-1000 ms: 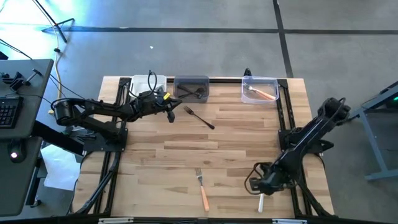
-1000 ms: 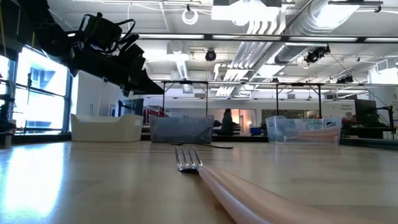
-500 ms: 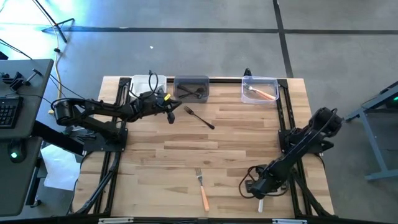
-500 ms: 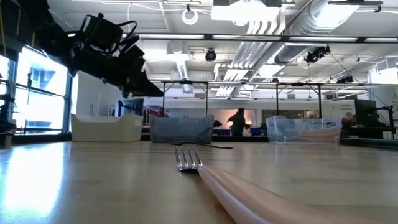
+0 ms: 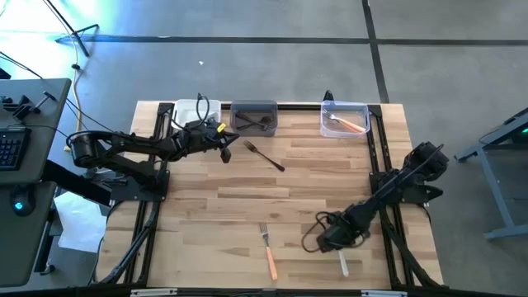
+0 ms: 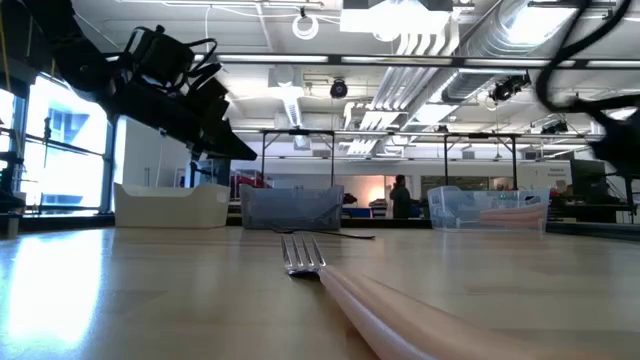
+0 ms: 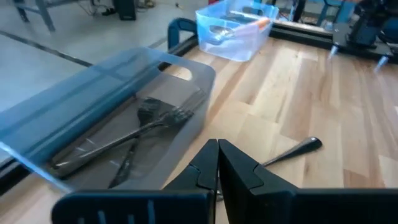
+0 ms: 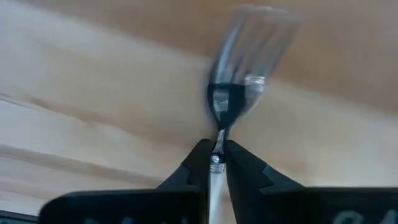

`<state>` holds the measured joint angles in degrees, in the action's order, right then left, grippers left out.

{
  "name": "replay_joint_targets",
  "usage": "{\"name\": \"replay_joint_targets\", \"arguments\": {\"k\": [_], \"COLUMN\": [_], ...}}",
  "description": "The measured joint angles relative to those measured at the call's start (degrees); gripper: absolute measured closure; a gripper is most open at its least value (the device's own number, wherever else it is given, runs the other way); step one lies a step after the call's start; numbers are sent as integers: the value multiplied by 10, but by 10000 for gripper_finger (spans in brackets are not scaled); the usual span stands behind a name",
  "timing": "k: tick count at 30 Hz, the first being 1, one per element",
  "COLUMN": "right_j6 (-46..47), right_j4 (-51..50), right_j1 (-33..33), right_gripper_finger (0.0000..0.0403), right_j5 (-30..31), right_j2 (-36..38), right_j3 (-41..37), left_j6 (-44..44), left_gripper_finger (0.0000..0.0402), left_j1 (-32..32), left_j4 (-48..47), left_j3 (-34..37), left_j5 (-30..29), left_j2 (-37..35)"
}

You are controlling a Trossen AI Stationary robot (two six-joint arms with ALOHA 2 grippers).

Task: Sort silverware by color (type)
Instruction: Put the white fork into the white bin

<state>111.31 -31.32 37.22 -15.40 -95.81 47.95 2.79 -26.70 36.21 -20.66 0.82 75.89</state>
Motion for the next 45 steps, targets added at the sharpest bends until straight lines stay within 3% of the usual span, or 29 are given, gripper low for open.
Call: {"name": "replay_joint_targets", "arguments": {"k": [7,16,21,26,31,38,40,45], "right_j6": [-249,-649,-869,-1034,-1136,-1204,-1206,-1175], "right_j4": [-76,-41,46,54,53,42,124,206], "right_j1": [-111,-325,-435,-513,-559,-580,-580,-586], "right_gripper_finger": [389,389,389,389,389,389,389,396], "right_j5": [119,257,263,240,193,140,124,107], "right_j2": [-3,-3,-28,-112,-232,-411,-422,-426], "right_j3": [39,146,241,393,592,872,843,798], "left_j6": [0,-4,-10,-14,-19,-26,-26,-24], "left_gripper_finger": [399,399,401,401,401,401,401,401], "left_j1": [-46,-86,-106,-121,-130,-131,-131,-131], "left_j4": [56,60,-11,-77,-127,-163,-176,-209], "left_j3": [54,109,115,115,115,115,115,115], "left_j5": [-4,7,24,47,47,46,45,38], "left_j2": [-39,-166,-264,-346,-422,-507,-524,-552]}}
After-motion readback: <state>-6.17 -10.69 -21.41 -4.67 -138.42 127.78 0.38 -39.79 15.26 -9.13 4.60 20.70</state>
